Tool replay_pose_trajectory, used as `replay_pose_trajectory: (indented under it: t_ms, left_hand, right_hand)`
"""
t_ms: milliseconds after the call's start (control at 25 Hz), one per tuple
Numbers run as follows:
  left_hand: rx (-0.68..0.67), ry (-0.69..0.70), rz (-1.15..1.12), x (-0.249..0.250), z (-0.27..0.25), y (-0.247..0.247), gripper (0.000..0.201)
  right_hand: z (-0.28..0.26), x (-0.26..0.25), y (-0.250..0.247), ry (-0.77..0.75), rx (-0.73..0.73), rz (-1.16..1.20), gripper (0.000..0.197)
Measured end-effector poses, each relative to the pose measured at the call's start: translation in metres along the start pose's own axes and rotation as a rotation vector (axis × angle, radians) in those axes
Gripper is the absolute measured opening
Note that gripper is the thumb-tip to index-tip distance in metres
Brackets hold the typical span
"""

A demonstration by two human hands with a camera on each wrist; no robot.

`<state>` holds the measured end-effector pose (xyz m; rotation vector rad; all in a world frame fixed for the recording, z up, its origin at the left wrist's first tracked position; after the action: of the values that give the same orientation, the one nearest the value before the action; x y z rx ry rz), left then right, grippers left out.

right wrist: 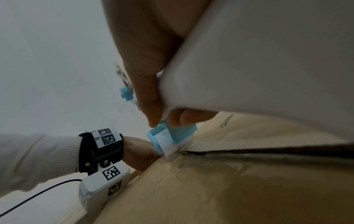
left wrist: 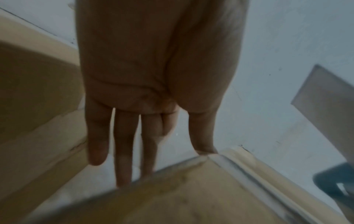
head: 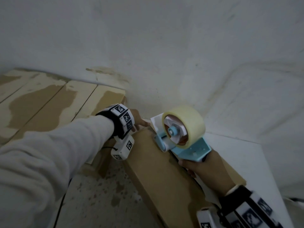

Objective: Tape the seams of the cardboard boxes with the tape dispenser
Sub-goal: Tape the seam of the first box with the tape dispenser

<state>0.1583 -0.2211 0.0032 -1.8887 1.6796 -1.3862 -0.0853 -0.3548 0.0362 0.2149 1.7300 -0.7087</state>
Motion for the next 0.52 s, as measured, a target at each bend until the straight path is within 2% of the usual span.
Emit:
replay_pose_trajectory:
  t_ms: [40, 120, 160, 240, 320, 360, 520]
  left_hand:
    - [-0.01, -0.024, 0.051, -0.003, 0.0, 0.0, 0.069]
    - [0.079, 0.004, 0.148, -0.003, 0.002, -0.005, 0.085]
    - [0.144, 0.043, 0.151, 0.0, 0.0, -0.008, 0.086]
    - [0.233, 0.186, 0.084, 0.009, -0.003, -0.01, 0.062]
    - [0.188, 0.316, 0.085, 0.017, -0.013, -0.005, 0.028]
    - [0.145, 0.339, 0.092, 0.019, -0.019, 0.001, 0.023]
    - [-0.052, 0.382, 0.098, 0.009, -0.046, 0.025, 0.045]
  right_hand:
    - [0.0, 0.0, 0.001, 0.003, 0.003, 0.002, 0.019]
    - [0.001, 0.002, 0.001, 0.008, 0.017, -0.008, 0.019]
    - [0.002, 0.003, 0.001, 0.016, 0.023, -0.011, 0.02]
    - [0.001, 0.004, 0.001, 0.033, 0.026, 0.002, 0.02]
    - [0.0, 0.003, 0.002, 0.036, 0.028, 0.003, 0.02]
    - [0.0, 0.003, 0.003, 0.032, 0.03, -0.007, 0.02]
    - [0.0, 0.005, 0.002, 0.016, 0.047, -0.004, 0.02]
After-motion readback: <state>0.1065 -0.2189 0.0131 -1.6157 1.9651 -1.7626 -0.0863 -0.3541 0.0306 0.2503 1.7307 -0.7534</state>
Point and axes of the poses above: each hand's wrist, its own z-axis towards the middle knuckle, its own y-axis out of the palm, x = y × z, the point moved 3 cm from there along z, towards the middle knuckle, and after that the axes turned 7 degrees about x, right-handed, at the moved point
